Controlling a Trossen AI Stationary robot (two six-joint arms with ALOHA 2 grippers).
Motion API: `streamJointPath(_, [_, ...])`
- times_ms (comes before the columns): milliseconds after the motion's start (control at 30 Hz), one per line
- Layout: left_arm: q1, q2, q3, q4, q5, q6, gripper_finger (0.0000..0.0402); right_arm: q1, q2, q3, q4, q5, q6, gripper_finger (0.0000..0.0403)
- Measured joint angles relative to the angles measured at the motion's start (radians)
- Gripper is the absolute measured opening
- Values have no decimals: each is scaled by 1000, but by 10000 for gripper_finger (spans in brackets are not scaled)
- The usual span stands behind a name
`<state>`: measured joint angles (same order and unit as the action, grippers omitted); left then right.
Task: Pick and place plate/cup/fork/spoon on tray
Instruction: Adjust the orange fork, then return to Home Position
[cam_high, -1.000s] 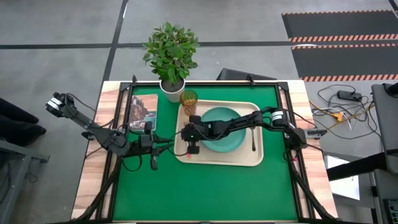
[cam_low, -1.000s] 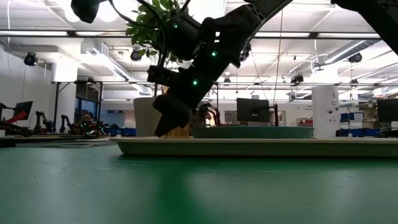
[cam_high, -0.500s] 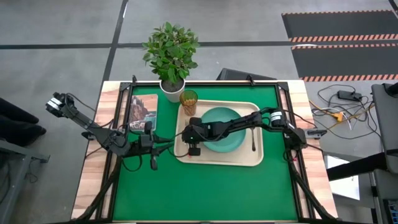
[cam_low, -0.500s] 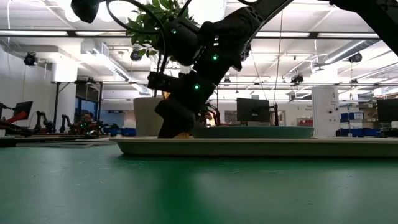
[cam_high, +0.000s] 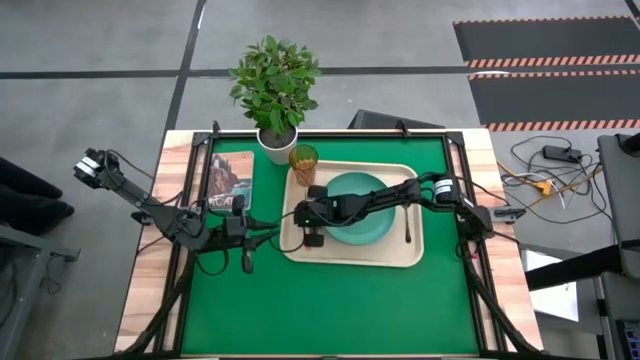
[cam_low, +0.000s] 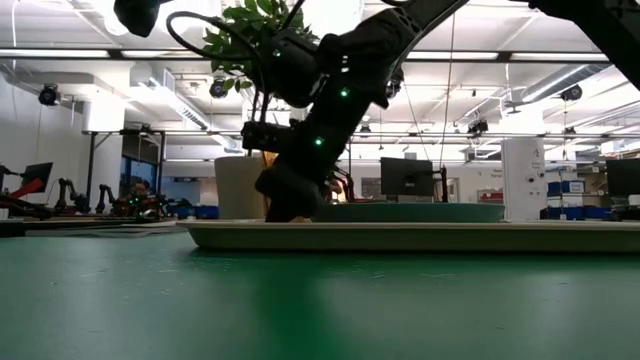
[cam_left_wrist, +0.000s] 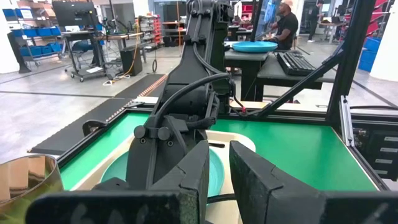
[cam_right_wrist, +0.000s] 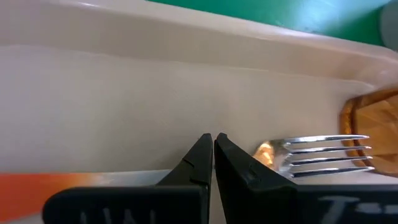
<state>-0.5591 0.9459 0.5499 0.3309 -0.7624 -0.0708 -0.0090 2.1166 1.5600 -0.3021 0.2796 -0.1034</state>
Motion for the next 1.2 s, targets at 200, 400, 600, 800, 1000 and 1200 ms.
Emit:
streamJointPath(200, [0, 0, 0, 0, 0, 0, 46, 2, -19, 8, -4, 9, -1, 8])
streamJointPath(400, [0, 0, 0, -5, 1, -2, 46, 34, -106, -14, -19, 12, 9, 8])
streamJointPath(600, [0, 10, 0, -11, 6, -25, 46, 114, -234, -187, 118, 11, 27, 8])
streamJointPath(800, [0, 47, 0, -10, 8, -28, 46, 162, -397, -438, 366, 8, 14, 8])
streamJointPath(1000, [0, 70, 0, -9, 9, -27, 46, 164, -586, -666, 545, -8, -1, 8])
streamJointPath(1200, [0, 72, 0, -45, 28, -30, 46, 164, -787, -870, 669, -52, -29, 8])
